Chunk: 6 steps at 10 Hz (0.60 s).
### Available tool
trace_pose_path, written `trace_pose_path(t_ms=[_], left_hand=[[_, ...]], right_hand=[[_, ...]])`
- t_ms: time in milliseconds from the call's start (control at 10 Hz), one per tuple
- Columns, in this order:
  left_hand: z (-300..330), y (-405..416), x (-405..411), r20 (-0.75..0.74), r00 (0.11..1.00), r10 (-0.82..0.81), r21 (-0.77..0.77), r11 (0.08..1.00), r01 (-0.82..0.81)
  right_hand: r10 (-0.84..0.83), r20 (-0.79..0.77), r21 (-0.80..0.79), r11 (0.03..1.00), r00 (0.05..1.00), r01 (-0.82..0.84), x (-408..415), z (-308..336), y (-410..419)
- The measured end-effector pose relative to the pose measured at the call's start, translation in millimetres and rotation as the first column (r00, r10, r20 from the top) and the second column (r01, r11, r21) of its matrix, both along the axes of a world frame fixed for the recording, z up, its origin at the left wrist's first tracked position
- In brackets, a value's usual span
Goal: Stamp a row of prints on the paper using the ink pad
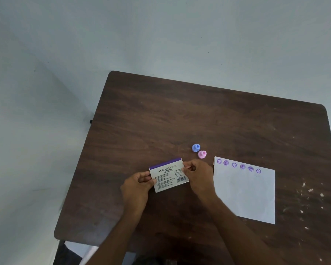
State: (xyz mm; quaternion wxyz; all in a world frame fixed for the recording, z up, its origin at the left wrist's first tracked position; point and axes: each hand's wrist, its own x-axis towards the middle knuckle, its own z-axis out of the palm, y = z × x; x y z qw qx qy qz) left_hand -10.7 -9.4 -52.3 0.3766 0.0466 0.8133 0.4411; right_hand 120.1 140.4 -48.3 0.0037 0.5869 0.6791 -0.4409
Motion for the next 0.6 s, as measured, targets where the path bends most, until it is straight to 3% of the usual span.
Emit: trace_pose_path(t_ms=[200,400,500,600], left_hand=[[-5.4,0.3,-6.5,0.007,0.999,-0.036,-0.027,0.999,0.036],[1.8,6.2,-10.3,-0.094,0.985,-0.144,-0.109,0.985,0.133],[16.2,16.1,-8.8,-0.264,0.931,-0.253,-0.153,0.964,0.218],[38.9,32.1,-17.8,-0.455,0.854,-0.254,-0.022,0.961,0.274]], right_hand=[[0.055,0.016,-0.001,0.998,0.998,-0.055,-7.7,5.2,8.5],[0.121,0.115,-0.023,0.993,0.986,-0.119,-16.8,7.6,13.7],[0.227,0.220,-0.014,0.973,0.949,-0.230,-23.0,14.1,20.4],[0.336,0.190,0.233,0.897,0.923,-0.375,-26.8,29.3,22.6]])
